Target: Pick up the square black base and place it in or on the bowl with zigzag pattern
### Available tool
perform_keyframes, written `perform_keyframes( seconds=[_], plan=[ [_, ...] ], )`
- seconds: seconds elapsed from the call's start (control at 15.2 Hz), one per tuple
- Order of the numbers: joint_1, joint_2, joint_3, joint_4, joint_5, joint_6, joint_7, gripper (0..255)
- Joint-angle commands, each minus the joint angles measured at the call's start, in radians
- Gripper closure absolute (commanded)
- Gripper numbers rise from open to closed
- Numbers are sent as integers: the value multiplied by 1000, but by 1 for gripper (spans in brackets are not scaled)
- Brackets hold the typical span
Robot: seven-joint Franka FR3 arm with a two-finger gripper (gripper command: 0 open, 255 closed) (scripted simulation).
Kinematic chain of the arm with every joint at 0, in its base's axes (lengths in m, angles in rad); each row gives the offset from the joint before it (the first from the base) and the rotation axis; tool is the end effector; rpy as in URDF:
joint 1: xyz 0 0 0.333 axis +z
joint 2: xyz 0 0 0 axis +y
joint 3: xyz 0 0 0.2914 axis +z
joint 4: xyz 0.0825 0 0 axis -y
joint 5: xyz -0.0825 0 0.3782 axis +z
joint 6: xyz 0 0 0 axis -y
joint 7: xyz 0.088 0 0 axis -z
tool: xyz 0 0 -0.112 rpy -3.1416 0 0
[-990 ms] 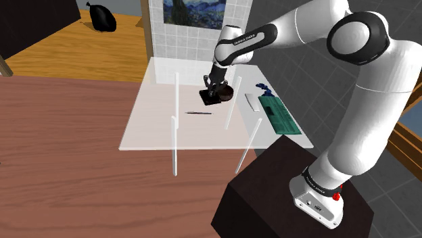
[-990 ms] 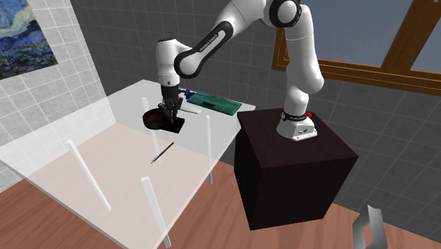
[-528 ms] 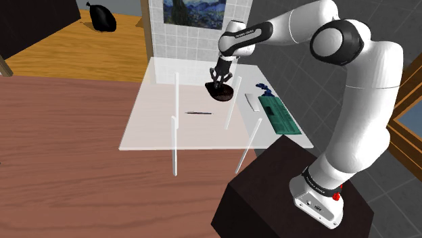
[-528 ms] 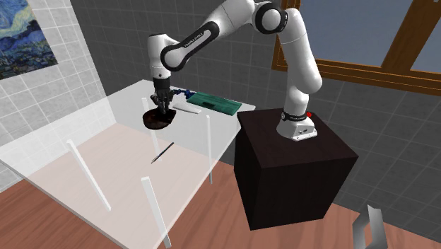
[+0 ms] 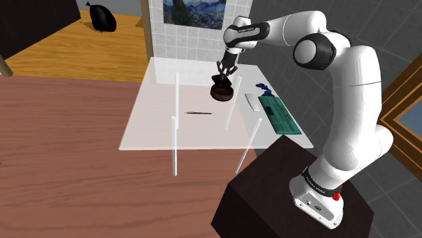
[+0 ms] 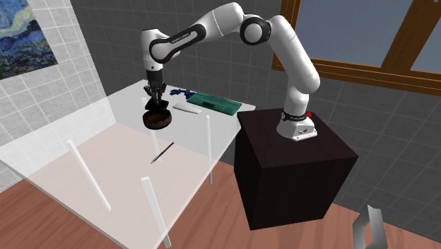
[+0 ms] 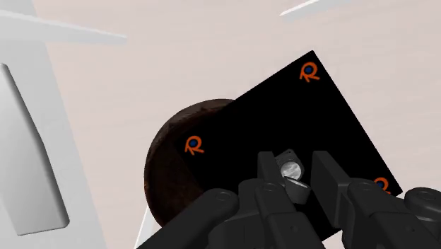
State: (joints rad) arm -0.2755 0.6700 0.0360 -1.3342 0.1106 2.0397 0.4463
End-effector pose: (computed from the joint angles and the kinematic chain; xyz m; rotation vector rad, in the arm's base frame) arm 0.6955 -0.1684 0.3181 -2.8112 1.0940 -0.0347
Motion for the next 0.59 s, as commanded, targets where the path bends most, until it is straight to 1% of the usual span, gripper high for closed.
perform_keyframes(
  seconds=[0.0, 0.26, 0.53],
  plan=[
    [-24, 70, -5, 131, 0, -64, -24, 255],
    [-64, 255, -12, 462, -3, -215, -56, 255],
    [-64, 261, -12, 420, -2, -167, -62, 255]
  ],
)
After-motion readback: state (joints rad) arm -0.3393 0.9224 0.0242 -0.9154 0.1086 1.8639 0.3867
